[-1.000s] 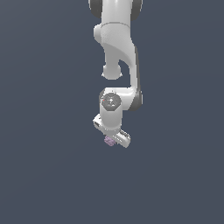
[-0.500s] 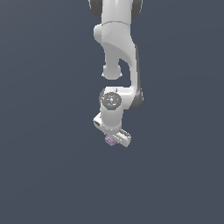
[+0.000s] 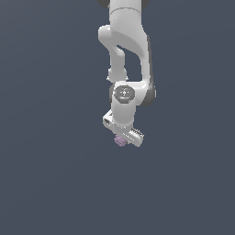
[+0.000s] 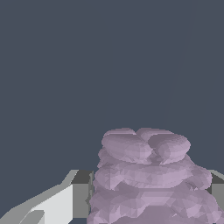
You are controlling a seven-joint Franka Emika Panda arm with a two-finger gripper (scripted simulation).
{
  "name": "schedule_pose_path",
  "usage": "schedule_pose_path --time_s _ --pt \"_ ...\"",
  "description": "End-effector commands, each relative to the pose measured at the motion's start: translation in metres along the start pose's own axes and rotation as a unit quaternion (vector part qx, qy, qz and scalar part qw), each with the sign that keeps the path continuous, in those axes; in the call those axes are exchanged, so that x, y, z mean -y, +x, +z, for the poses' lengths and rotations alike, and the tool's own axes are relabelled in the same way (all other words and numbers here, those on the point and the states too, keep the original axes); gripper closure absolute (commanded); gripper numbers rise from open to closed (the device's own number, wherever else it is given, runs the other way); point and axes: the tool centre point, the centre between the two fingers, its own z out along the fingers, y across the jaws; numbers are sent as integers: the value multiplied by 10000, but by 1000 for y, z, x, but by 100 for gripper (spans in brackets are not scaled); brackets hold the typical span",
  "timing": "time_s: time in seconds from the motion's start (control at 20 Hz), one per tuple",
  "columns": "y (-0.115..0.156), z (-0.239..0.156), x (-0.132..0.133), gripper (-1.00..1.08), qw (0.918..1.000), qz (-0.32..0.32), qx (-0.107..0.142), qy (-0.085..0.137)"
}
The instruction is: Pick up the object and move it to a goal position.
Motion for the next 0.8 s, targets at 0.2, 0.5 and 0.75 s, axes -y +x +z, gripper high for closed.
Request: schedule_pose_path --time_s 0.2,0.5,0.75 --pt "-40 -42 9 108 10000 -3 -1 6" --pt "-85 -90 19 108 10000 -3 -3 4" --pt "-125 -133 29 108 10000 -2 -8 0"
